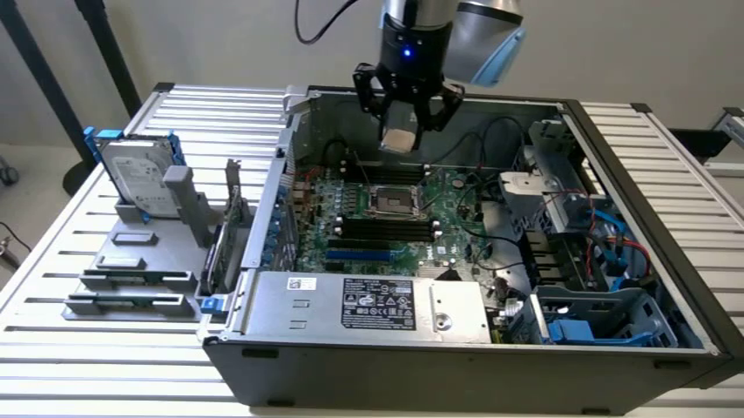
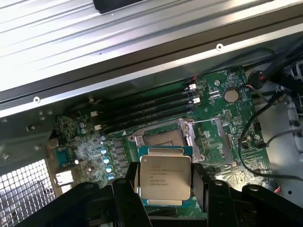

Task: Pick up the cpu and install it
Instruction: 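Place the cpu into insertion slot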

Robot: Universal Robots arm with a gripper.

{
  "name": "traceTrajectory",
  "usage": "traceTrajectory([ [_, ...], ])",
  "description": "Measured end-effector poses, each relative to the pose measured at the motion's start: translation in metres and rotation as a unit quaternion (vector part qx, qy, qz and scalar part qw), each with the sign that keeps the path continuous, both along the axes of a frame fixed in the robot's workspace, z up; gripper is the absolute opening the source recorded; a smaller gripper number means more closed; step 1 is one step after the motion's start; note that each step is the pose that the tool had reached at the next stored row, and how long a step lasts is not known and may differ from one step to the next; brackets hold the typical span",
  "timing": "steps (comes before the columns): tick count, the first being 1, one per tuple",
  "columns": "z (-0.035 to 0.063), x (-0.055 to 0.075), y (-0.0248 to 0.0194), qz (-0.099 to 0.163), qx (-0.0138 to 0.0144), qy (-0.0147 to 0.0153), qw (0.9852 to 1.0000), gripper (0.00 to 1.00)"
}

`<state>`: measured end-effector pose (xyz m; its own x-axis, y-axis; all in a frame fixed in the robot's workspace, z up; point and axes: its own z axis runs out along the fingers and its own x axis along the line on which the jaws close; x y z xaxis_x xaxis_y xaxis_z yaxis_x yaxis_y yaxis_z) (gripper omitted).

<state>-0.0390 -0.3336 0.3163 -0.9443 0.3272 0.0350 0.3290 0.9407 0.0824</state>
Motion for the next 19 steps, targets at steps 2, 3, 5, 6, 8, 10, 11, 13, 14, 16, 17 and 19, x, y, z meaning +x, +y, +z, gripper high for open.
traceTrajectory([
  [2,-0.0009,0.0,0.0,-0.018,0.0,0.0,0.9998,0.55],
  [3,-0.0014,0.0,0.0,-0.027,0.0,0.0,0.9996,0.55],
  [5,-0.0024,0.0,0.0,-0.045,0.0,0.0,0.999,0.55],
  [6,-0.003,0.0,0.0,-0.054,0.0,0.0,0.9985,0.55],
  [8,-0.0044,0.0,0.0,-0.072,0.0,0.0,0.9974,0.55],
  [10,-0.0061,0.0,0.0,-0.091,0.0,0.0,0.9959,0.55],
  [11,-0.0073,0.0,0.0,-0.1,0.0,0.0,0.995,0.55],
  [13,-0.0098,0.0,0.0,-0.118,0.0,0.0,0.993,0.55],
  [14,-0.0111,0.0,0.0,-0.127,0.0001,-0.0001,0.9919,0.55],
  [16,-0.0139,0.0,0.0,-0.145,0.0,0.0,0.9895,0.55],
  [17,-0.0153,0.0,0.0,-0.154,0.0,0.0,0.9881,0.55],
  [19,-0.0182,0.0,0.0,-0.172,0.0,0.0,0.9851,0.55],
])
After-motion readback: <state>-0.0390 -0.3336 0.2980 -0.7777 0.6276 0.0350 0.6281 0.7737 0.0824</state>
